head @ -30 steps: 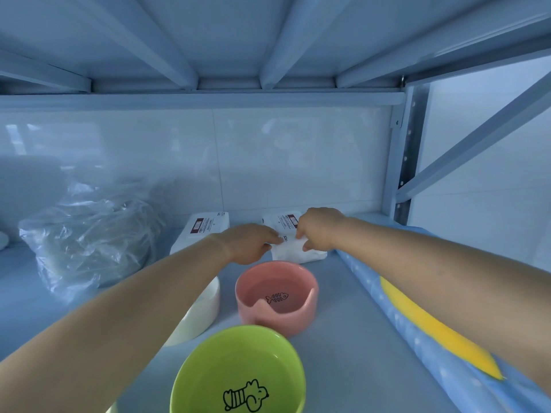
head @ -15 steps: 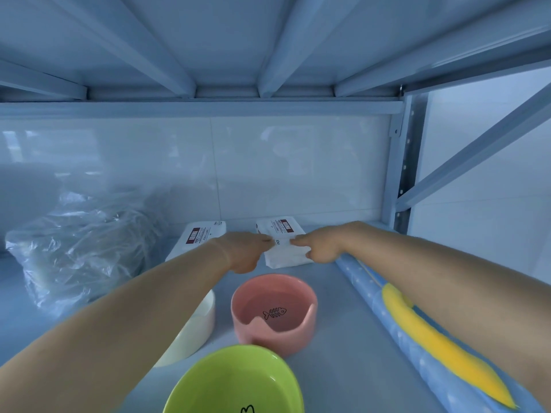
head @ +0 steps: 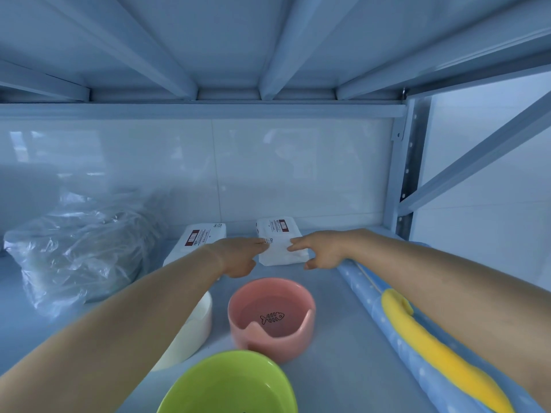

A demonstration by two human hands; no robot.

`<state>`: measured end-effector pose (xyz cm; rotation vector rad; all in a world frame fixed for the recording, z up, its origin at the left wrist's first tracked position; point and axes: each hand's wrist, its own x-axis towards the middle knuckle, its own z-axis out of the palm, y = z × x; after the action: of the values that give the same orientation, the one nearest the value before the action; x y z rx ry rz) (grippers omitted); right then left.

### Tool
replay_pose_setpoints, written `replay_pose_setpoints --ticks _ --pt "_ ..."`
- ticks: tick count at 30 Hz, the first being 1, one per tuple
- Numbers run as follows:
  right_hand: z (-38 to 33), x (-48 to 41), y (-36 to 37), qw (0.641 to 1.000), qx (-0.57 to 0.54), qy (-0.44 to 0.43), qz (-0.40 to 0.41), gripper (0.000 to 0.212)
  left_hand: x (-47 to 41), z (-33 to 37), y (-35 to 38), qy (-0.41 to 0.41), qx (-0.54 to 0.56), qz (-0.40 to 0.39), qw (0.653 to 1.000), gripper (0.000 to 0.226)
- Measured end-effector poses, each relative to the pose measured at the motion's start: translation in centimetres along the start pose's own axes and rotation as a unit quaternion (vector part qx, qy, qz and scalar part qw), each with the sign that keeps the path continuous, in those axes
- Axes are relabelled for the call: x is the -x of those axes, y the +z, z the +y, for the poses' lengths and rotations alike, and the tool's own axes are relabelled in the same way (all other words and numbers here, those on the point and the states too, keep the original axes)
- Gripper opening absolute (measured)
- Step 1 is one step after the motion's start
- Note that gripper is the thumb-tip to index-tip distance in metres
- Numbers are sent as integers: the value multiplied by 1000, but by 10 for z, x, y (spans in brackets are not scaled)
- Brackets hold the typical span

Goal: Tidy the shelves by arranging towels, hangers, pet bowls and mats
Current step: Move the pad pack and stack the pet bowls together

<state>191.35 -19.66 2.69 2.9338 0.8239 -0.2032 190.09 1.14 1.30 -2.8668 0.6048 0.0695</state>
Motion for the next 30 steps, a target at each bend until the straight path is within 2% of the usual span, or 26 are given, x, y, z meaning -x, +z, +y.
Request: replay_pose_setpoints --ticks 5,11,17,19,25,30 --pt "7 0 3 999 -14 -15 36 58 3 -2 2 23 23 32 999 49" --pt "9 -5 10 999 33 -13 -8 57 -1 -1 0 15 12 1 1000 51" --pt "12 2 9 997 44 -45 32 50 7 -2 3 54 3 63 997 46" --pt "13 4 10 996 60 -56 22 47 10 -7 3 68 3 75 995 45" --pt "18 0 21 995 90 -30 -20 50 8 -6 9 74 -65 28 995 55" --pt "20 -3 22 997 70 -25 -5 51 -1 -5 8 57 -13 44 997 55"
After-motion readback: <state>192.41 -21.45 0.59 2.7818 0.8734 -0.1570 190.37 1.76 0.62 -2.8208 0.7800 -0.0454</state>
